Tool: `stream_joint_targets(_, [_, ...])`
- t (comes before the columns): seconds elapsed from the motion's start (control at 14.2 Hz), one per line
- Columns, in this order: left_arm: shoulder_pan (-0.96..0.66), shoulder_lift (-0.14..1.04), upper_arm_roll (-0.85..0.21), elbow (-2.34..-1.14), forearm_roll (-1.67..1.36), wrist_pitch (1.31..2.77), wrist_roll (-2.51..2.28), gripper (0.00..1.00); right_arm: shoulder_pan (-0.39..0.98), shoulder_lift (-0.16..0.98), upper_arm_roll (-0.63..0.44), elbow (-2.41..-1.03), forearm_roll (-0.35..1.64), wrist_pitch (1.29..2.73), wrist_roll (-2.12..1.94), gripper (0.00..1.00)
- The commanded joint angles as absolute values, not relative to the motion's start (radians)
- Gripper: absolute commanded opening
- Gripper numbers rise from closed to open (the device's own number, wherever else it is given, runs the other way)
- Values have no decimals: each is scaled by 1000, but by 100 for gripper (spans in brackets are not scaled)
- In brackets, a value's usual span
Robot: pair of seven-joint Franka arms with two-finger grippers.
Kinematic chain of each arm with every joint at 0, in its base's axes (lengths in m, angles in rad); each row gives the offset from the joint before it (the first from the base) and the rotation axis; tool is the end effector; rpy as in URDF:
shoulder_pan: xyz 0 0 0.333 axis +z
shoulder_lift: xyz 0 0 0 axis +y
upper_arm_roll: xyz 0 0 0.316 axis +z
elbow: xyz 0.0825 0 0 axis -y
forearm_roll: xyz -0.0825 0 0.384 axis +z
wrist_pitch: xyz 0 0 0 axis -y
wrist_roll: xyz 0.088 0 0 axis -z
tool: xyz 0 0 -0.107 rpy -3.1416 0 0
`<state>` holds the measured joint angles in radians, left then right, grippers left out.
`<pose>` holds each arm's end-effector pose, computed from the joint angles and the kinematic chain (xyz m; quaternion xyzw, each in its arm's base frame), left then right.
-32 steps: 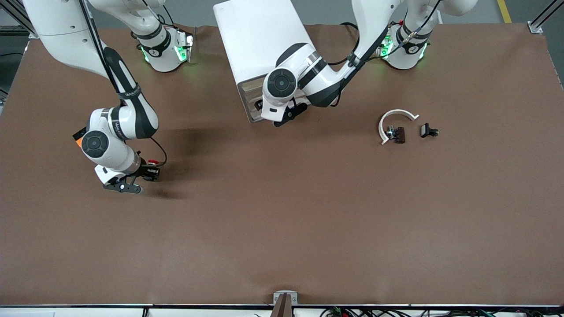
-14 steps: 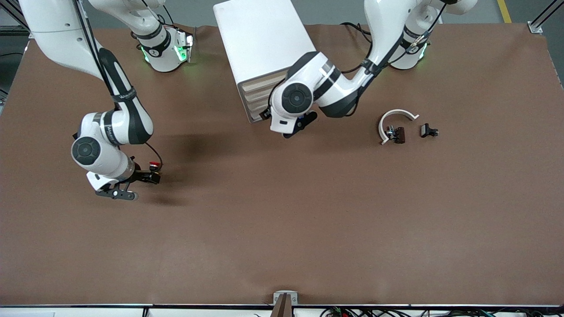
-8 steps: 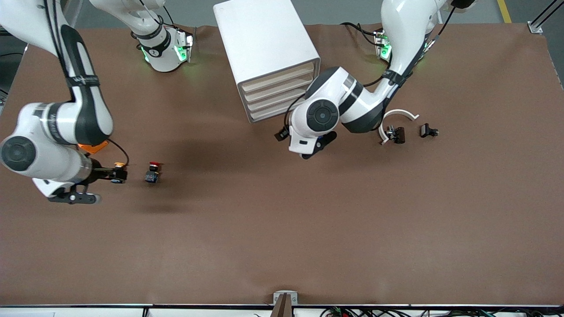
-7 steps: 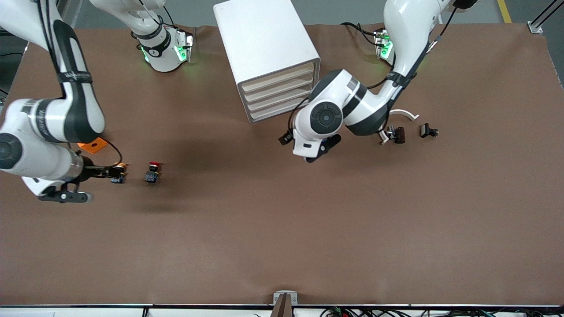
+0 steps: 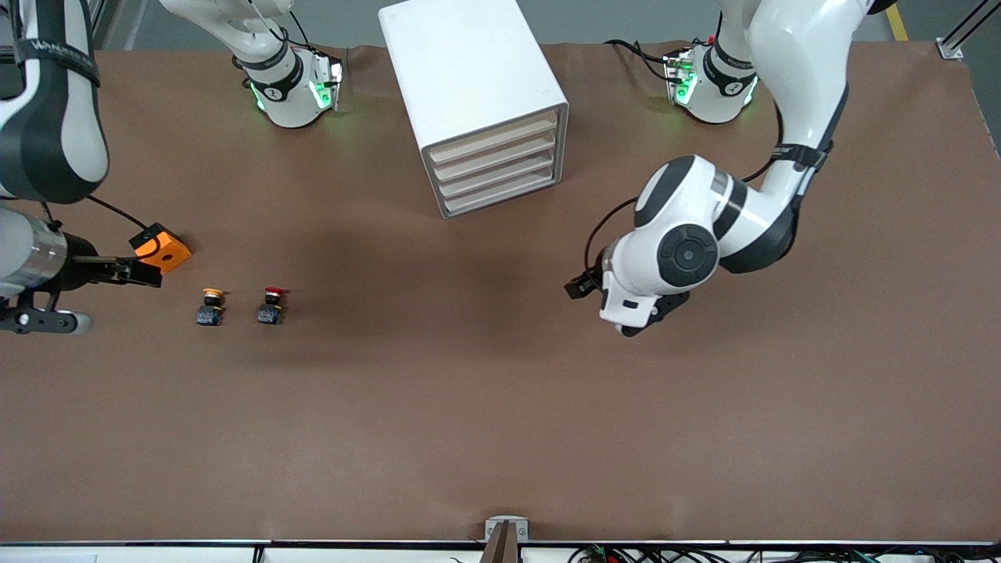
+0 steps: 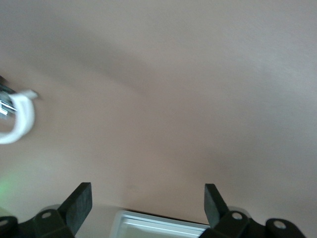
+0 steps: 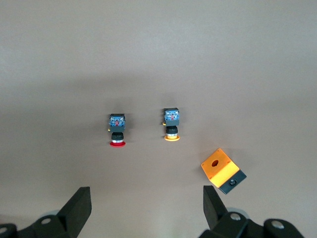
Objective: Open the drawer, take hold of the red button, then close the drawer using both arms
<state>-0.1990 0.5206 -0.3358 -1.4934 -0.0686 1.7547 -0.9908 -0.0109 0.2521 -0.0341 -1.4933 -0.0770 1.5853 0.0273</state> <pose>0.5883 -0.3167 0.3670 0.9559 0.2435 -0.1638 0.0048 0.6202 -0.0339 0.5138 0.9954 -0.0322 -0.0802 0.0419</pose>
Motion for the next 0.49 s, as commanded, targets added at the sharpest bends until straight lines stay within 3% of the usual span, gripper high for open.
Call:
stream_joint_targets(0.0, [-97, 436, -342, -1512, -38, 1654, -785, 100, -17, 268, -28, -1378, -63, 1493, 25, 100])
stream_joint_targets(0.42, [150, 230, -350, -1650, -38, 1597, -349, 100, -20, 265, -32, -1302, -71, 1441, 28, 100])
